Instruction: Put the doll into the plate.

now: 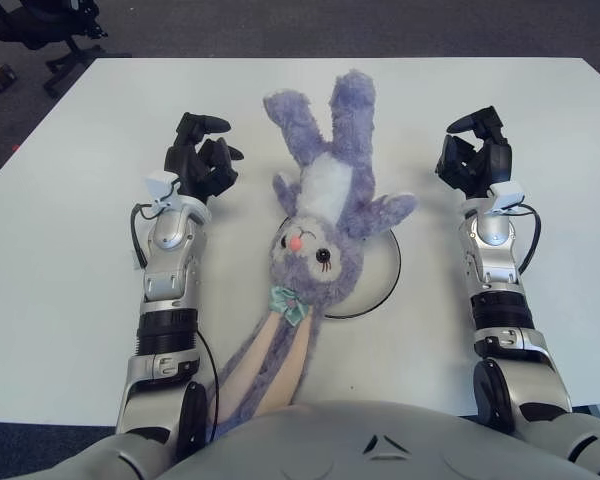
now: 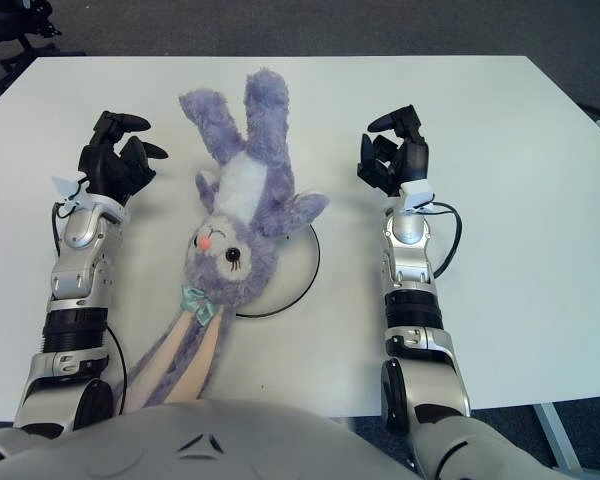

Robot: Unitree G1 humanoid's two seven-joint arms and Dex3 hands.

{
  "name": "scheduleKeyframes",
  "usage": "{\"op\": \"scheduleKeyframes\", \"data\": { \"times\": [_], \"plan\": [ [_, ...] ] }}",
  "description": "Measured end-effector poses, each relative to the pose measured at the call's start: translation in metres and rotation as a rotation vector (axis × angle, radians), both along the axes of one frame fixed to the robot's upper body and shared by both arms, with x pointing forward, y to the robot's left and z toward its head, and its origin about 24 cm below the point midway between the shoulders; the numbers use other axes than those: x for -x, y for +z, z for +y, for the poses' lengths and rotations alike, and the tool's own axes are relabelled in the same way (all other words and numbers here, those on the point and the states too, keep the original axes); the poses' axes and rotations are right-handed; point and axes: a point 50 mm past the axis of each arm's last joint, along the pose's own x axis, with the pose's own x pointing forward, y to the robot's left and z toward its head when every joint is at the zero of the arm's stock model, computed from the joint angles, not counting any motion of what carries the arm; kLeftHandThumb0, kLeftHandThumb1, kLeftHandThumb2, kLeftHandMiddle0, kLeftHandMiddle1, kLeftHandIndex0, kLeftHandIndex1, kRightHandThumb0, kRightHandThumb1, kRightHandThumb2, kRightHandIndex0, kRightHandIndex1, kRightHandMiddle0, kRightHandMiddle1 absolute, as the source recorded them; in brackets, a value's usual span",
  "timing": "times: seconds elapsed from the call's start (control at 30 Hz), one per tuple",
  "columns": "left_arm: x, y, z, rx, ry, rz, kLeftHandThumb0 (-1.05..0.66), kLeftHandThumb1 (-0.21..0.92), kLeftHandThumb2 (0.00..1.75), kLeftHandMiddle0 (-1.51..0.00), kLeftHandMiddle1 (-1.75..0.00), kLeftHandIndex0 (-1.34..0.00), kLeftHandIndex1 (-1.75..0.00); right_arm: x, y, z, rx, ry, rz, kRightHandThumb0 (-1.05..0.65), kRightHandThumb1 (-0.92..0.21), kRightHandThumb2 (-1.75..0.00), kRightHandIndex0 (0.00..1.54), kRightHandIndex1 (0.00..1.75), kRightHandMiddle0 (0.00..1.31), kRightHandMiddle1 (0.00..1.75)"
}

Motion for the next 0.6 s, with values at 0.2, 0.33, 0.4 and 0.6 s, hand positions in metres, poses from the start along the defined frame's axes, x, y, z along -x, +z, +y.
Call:
{"op": "scheduleKeyframes", "data": {
  "times": [0.2, 0.33, 0.4, 0.6],
  "plan": [
    [0.001, 0.001, 0.0, -0.003, 0.001, -0.006, -0.01, 0.6, 0.91, -0.43, -1.75, -0.35, -1.52, 0.006, -0.005, 0.001, -0.018, 0.016, -0.013, -0.38, -0.68, -0.84, 1.05, 1.75, 0.35, 1.75],
    [0.001, 0.002, 0.0, -0.004, 0.004, -0.01, -0.01, 0.59, 0.91, -0.43, -1.75, -0.36, -1.51, 0.011, -0.007, 0.001, -0.02, 0.02, -0.017, -0.38, -0.68, -0.84, 1.05, 1.75, 0.35, 1.75],
    [0.001, 0.002, 0.001, -0.005, 0.004, -0.01, -0.01, 0.59, 0.91, -0.44, -1.75, -0.37, -1.5, 0.011, -0.007, 0.001, -0.021, 0.02, -0.017, -0.38, -0.68, -0.84, 1.05, 1.75, 0.35, 1.75],
    [0.001, 0.003, 0.0, -0.007, 0.004, -0.014, -0.01, 0.59, 0.92, -0.44, -1.75, -0.38, -1.49, 0.012, -0.007, 0.002, -0.021, 0.02, -0.02, -0.38, -0.68, -0.84, 1.04, 1.75, 0.35, 1.75]
  ]
}}
